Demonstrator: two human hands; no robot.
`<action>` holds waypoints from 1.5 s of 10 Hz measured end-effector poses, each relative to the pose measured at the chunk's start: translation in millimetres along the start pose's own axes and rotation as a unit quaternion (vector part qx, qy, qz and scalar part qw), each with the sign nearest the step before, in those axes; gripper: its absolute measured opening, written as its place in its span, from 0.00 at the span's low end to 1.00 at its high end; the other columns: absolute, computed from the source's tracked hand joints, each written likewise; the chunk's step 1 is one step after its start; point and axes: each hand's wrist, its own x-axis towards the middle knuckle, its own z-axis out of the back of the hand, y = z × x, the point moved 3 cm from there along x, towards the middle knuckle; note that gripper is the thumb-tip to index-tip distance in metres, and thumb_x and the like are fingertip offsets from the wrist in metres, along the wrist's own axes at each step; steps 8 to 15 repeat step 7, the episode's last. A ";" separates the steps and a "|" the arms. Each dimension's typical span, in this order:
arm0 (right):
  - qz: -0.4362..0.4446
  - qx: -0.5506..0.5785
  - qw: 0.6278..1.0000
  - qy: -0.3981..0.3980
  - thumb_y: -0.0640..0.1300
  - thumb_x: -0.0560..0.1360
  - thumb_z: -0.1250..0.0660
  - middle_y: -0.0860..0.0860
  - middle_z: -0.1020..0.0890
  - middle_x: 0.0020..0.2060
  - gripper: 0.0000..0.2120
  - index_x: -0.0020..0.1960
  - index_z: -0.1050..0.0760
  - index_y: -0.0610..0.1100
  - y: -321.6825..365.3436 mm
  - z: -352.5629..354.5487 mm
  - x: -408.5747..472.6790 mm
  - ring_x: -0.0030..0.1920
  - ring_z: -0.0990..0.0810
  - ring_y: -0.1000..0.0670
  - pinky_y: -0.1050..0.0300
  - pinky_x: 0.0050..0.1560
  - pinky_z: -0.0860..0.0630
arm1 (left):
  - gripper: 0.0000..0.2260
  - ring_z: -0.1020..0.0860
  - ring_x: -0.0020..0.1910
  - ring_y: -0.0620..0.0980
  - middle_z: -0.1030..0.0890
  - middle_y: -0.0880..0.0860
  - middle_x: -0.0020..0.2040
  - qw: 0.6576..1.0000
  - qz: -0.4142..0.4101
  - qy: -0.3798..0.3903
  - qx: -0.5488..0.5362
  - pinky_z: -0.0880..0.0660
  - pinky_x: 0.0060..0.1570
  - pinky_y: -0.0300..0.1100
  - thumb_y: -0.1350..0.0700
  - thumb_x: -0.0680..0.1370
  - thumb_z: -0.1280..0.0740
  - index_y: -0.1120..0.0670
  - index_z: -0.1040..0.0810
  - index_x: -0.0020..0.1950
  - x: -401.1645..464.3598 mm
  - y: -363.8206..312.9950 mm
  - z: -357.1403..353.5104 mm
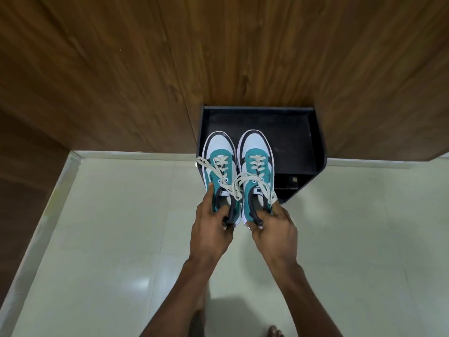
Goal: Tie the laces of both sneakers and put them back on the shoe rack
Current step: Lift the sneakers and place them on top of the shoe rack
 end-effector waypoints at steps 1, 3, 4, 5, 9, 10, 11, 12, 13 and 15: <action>-0.010 -0.007 1.000 0.003 0.47 0.60 0.15 0.44 0.16 0.56 0.24 0.55 0.15 0.49 2.9 -7.0 41.8 0.47 0.16 0.39 0.49 0.38 0.17 | 0.27 0.26 0.68 0.57 0.38 0.52 0.81 1.000 0.001 0.008 0.004 0.19 0.50 0.45 0.54 0.68 0.19 0.48 0.20 0.66 44.0 4.9 -4.2; -0.022 0.002 1.000 0.010 0.44 0.58 0.15 0.41 0.15 0.53 0.24 0.53 0.14 0.45 14.2 -32.0 112.5 0.45 0.15 0.37 0.48 0.35 0.17 | 0.31 0.28 0.72 0.57 0.41 0.51 0.82 0.998 -0.029 0.033 0.035 0.20 0.57 0.47 0.51 0.70 0.20 0.47 0.25 0.71 123.7 27.1 -15.0; -0.017 -0.009 1.000 0.004 0.44 0.58 0.14 0.41 0.15 0.54 0.29 0.58 0.16 0.46 20.9 -38.4 140.2 0.47 0.15 0.37 0.49 0.34 0.17 | 0.31 0.31 0.74 0.57 0.41 0.53 0.82 0.998 -0.025 0.043 0.026 0.20 0.60 0.49 0.49 0.71 0.21 0.47 0.27 0.73 149.6 36.9 -18.5; -0.030 -0.011 0.999 0.020 0.46 0.61 0.15 0.40 0.16 0.56 0.32 0.63 0.19 0.46 26.0 -42.1 148.2 0.51 0.15 0.37 0.48 0.37 0.16 | 0.32 0.29 0.73 0.59 0.38 0.56 0.81 0.997 -0.041 0.055 0.033 0.19 0.58 0.49 0.49 0.70 0.20 0.50 0.26 0.72 159.3 46.0 -21.9; -0.058 0.045 0.997 -0.009 0.55 0.64 0.18 0.45 0.16 0.57 0.27 0.60 0.18 0.48 32.3 -14.4 139.8 0.49 0.15 0.39 0.50 0.40 0.17 | 0.38 0.24 0.68 0.61 0.32 0.58 0.77 0.994 -0.054 0.098 -0.016 0.16 0.51 0.53 0.46 0.65 0.18 0.52 0.30 0.71 159.3 42.6 -1.8; -0.058 0.045 0.997 -0.009 0.55 0.64 0.18 0.45 0.16 0.57 0.27 0.60 0.18 0.48 32.3 -14.4 139.8 0.49 0.15 0.39 0.50 0.40 0.17 | 0.38 0.24 0.68 0.61 0.32 0.58 0.77 0.994 -0.054 0.098 -0.016 0.16 0.51 0.53 0.46 0.65 0.18 0.52 0.30 0.71 159.3 42.6 -1.8; -0.058 0.045 0.997 -0.009 0.55 0.64 0.18 0.45 0.16 0.57 0.27 0.60 0.18 0.48 32.3 -14.4 139.8 0.49 0.15 0.39 0.50 0.40 0.17 | 0.38 0.24 0.68 0.61 0.32 0.58 0.77 0.994 -0.054 0.098 -0.016 0.16 0.51 0.53 0.46 0.65 0.18 0.52 0.30 0.71 159.3 42.6 -1.8; -0.058 0.045 0.997 -0.009 0.55 0.64 0.18 0.45 0.16 0.57 0.27 0.60 0.18 0.48 32.3 -14.4 139.8 0.49 0.15 0.39 0.50 0.40 0.17 | 0.38 0.24 0.68 0.61 0.32 0.58 0.77 0.994 -0.054 0.098 -0.016 0.16 0.51 0.53 0.46 0.65 0.18 0.52 0.30 0.71 159.3 42.6 -1.8; -0.058 0.045 0.997 -0.009 0.55 0.64 0.18 0.45 0.16 0.57 0.27 0.60 0.18 0.48 32.3 -14.4 139.8 0.49 0.15 0.39 0.50 0.40 0.17 | 0.38 0.24 0.68 0.61 0.32 0.58 0.77 0.994 -0.054 0.098 -0.016 0.16 0.51 0.53 0.46 0.65 0.18 0.52 0.30 0.71 159.3 42.6 -1.8; -0.058 0.045 0.997 -0.009 0.55 0.64 0.18 0.45 0.16 0.57 0.27 0.60 0.18 0.48 32.3 -14.4 139.8 0.49 0.15 0.39 0.50 0.40 0.17 | 0.38 0.24 0.68 0.61 0.32 0.58 0.77 0.994 -0.054 0.098 -0.016 0.16 0.51 0.53 0.46 0.65 0.18 0.52 0.30 0.71 159.3 42.6 -1.8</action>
